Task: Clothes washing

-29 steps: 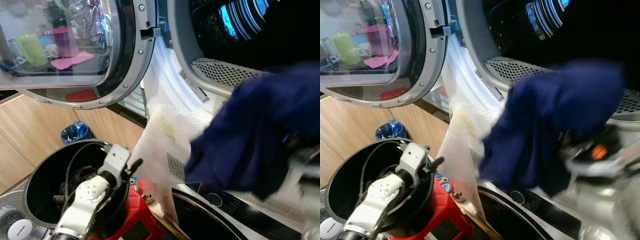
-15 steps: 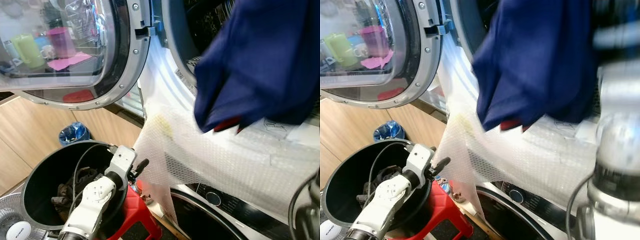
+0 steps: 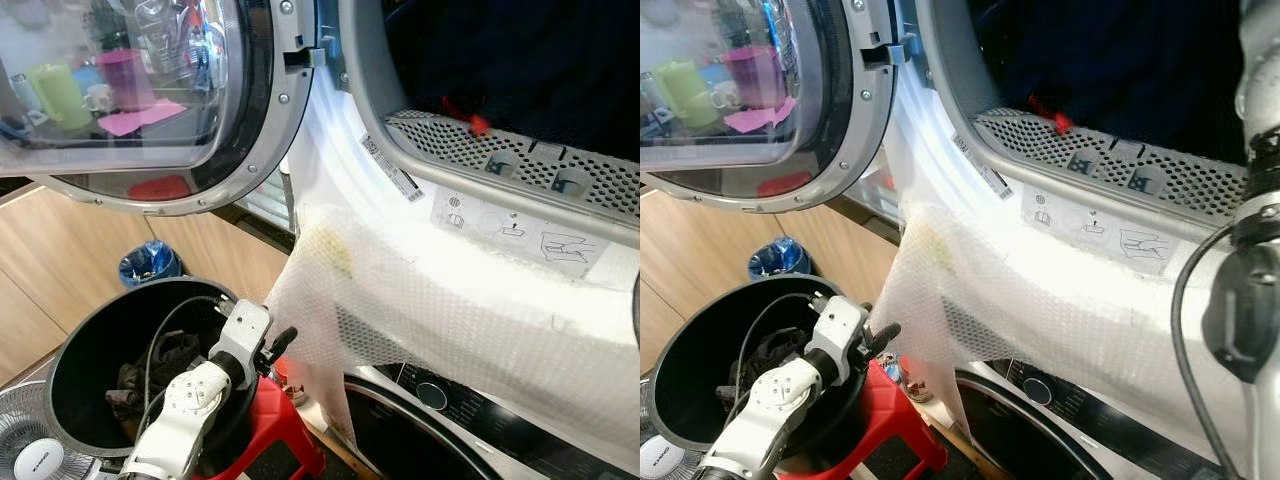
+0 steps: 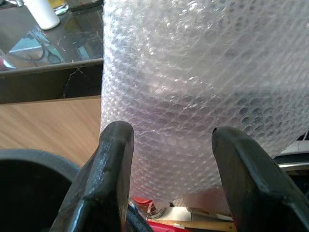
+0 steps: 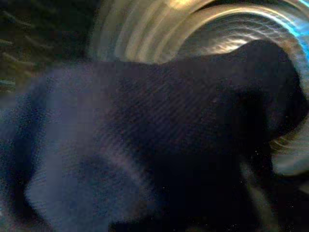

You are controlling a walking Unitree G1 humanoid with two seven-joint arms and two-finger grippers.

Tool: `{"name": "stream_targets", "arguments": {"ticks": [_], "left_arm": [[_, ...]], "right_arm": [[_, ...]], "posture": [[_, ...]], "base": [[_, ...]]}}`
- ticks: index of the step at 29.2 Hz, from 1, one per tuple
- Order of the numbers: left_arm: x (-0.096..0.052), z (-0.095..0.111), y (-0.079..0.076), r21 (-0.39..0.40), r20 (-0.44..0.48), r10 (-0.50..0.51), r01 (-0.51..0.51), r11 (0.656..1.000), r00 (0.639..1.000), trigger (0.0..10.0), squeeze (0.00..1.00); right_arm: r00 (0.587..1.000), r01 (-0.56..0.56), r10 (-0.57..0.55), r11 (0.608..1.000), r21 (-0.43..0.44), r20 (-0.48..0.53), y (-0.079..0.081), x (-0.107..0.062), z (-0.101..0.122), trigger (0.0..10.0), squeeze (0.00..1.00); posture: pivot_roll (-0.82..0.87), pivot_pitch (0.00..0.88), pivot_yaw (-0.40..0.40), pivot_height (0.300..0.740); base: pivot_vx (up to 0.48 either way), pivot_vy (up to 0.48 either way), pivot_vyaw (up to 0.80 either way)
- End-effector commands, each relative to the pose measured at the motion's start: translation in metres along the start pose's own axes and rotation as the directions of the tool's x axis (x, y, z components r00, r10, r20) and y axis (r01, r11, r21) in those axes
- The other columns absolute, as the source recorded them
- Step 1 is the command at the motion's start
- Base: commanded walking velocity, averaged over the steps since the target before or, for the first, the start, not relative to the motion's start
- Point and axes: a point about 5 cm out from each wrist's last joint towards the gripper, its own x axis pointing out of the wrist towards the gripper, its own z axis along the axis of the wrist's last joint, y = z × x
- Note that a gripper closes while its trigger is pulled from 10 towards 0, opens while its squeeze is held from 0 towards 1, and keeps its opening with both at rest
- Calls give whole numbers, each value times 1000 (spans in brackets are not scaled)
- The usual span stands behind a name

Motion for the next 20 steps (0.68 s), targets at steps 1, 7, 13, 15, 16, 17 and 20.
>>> {"name": "stream_targets", "arguments": {"ticks": [1, 7, 13, 15, 16, 17, 20], "left_arm": [[-2, -2, 3, 24, -25, 16, -15, 1000, 1000, 10000, 0], [-1, -8, -6, 31, -71, -48, 50, 998, 996, 10000, 0], [-2, -8, -7, 24, -78, -45, 47, 999, 996, 10000, 0], [-2, -8, -8, 23, -79, -50, 52, 998, 996, 10000, 0], [-3, -8, -8, 23, -80, -50, 52, 998, 996, 10000, 0], [-3, -8, -8, 20, -81, -48, 49, 999, 996, 10000, 0], [-3, -8, -9, 12, -80, -45, 46, 999, 996, 10000, 0]], "right_arm": [[991, 132, -132, 990, -51, 7, -14, 1, 9, 902, 0], [975, 118, -150, 975, -187, -164, -21, -4, -44, 10000, 1000], [966, 45, -90, 982, -185, -241, -17, -8, -65, 10000, 1000], [955, -40, 6, 993, -107, -297, -6, -11, -78, 10000, 1000], [954, -43, 11, 994, -102, -300, -5, -12, -80, 10000, 1000], [954, -51, 15, 992, -112, -299, -3, -13, -83, 10000, 1000], [957, -46, 14, 994, -104, -290, -2, -15, -88, 10000, 1000]], "posture": [[89, 88, 97, 740], [87, 87, 99, 740], [81, 90, 95, 740], [85, 92, 90, 740], [85, 92, 90, 740], [83, 95, 92, 740], [85, 94, 92, 740]], "base": [[0, 0, 0], [0, 0, 0], [0, 0, 0], [0, 0, 0], [0, 0, 0], [0, 0, 0], [0, 0, 0]]}}
